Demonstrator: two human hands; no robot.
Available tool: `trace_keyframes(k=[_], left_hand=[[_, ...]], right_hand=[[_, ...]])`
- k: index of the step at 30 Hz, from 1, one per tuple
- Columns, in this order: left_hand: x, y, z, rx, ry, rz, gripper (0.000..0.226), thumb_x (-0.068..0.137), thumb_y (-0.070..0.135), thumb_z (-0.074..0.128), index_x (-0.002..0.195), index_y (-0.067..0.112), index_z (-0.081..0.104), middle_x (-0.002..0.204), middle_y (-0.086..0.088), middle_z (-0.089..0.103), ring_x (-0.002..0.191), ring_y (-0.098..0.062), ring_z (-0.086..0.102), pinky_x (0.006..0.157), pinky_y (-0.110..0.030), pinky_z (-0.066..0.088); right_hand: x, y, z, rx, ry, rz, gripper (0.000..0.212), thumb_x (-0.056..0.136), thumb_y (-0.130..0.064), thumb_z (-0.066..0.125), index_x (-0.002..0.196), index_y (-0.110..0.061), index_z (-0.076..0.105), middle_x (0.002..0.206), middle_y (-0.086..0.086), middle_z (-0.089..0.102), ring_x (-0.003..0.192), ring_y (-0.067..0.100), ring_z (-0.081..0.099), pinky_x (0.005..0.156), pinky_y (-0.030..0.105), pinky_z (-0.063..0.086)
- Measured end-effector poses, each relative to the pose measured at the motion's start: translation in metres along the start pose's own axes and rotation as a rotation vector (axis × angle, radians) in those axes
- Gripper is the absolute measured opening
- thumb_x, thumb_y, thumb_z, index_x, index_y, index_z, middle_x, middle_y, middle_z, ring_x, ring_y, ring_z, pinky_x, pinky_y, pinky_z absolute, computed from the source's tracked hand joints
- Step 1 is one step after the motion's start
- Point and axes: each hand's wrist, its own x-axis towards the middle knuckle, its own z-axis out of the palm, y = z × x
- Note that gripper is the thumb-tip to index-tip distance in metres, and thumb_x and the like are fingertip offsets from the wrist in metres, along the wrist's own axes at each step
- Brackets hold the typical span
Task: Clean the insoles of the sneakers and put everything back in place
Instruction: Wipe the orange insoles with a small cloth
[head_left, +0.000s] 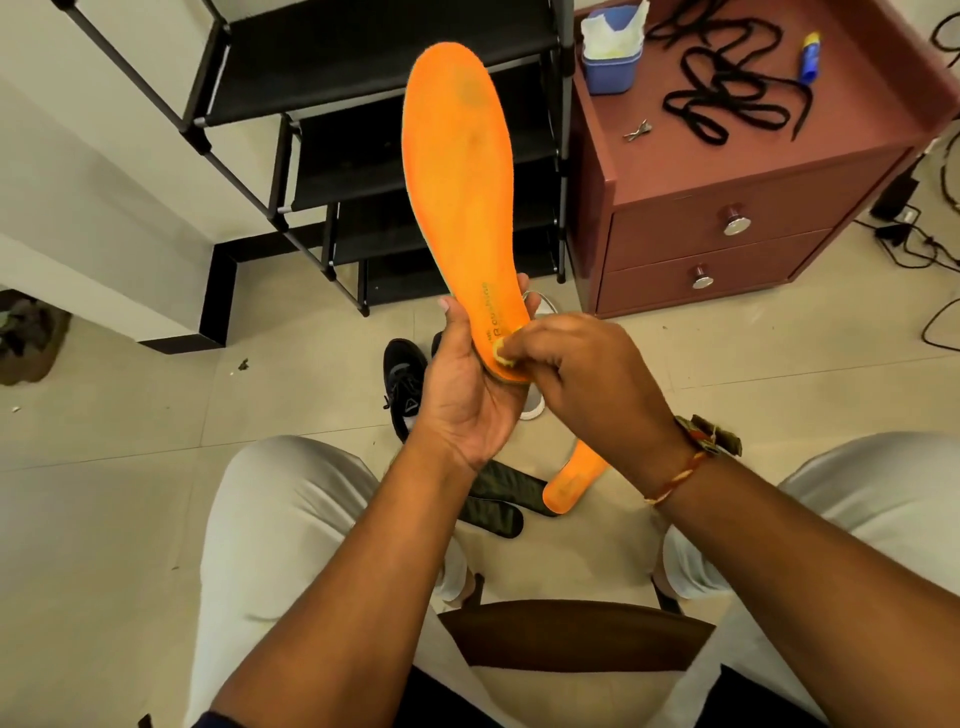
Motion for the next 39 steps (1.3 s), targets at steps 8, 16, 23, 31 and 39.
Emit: trace_keyframes(k=[8, 16, 23, 31, 39], left_hand=[[0.001, 0.008, -0.001, -0.031, 0.020, 0.083, 0.071, 0.105, 0.058, 0.020, 0.111, 0.014, 0.076, 0.114, -0.004, 0.074, 0.108, -0.016, 0.068, 0.102, -0.036, 0.049], [0.000, 0.004, -0.002, 0.010, -0.011, 0.050, 0.071, 0.102, 0.064, 0.020, 0.133, 0.015, 0.060, 0.122, -0.008, 0.069, 0.115, -0.018, 0.064, 0.109, -0.037, 0.045], [-0.001, 0.000, -0.002, 0.011, -0.025, 0.043, 0.066, 0.105, 0.055, 0.024, 0.128, 0.007, 0.062, 0.115, -0.014, 0.070, 0.110, -0.022, 0.066, 0.111, -0.036, 0.043], [-0.008, -0.003, 0.007, -0.055, -0.002, -0.051, 0.078, 0.102, 0.059, 0.032, 0.138, -0.007, 0.051, 0.126, -0.021, 0.058, 0.111, -0.025, 0.063, 0.094, -0.033, 0.058], [-0.009, -0.023, 0.006, -0.048, 0.002, -0.130, 0.061, 0.104, 0.048, 0.034, 0.141, 0.004, 0.053, 0.142, -0.018, 0.057, 0.136, -0.029, 0.052, 0.119, -0.046, 0.034]], right_hand=[[0.003, 0.014, -0.004, -0.047, 0.017, -0.018, 0.019, 0.082, 0.002, 0.066, 0.093, -0.008, 0.078, 0.094, 0.007, 0.075, 0.087, 0.028, 0.069, 0.077, 0.044, 0.058], [0.001, -0.006, 0.000, 0.046, -0.036, -0.087, 0.031, 0.090, -0.019, 0.048, 0.094, -0.013, 0.078, 0.097, 0.002, 0.074, 0.090, 0.024, 0.068, 0.080, 0.036, 0.056], [0.002, 0.006, -0.004, -0.101, 0.068, 0.020, 0.022, 0.091, -0.014, 0.057, 0.095, -0.006, 0.077, 0.095, 0.010, 0.073, 0.088, 0.028, 0.068, 0.079, 0.040, 0.058], [-0.011, -0.007, 0.003, 0.036, 0.014, 0.019, 0.016, 0.088, -0.008, 0.068, 0.097, -0.016, 0.078, 0.100, -0.001, 0.074, 0.095, 0.020, 0.068, 0.088, 0.034, 0.055], [0.006, 0.019, -0.011, -0.164, 0.147, 0.115, 0.019, 0.090, -0.007, 0.060, 0.099, -0.009, 0.077, 0.100, 0.007, 0.072, 0.093, 0.029, 0.064, 0.079, 0.043, 0.055]])
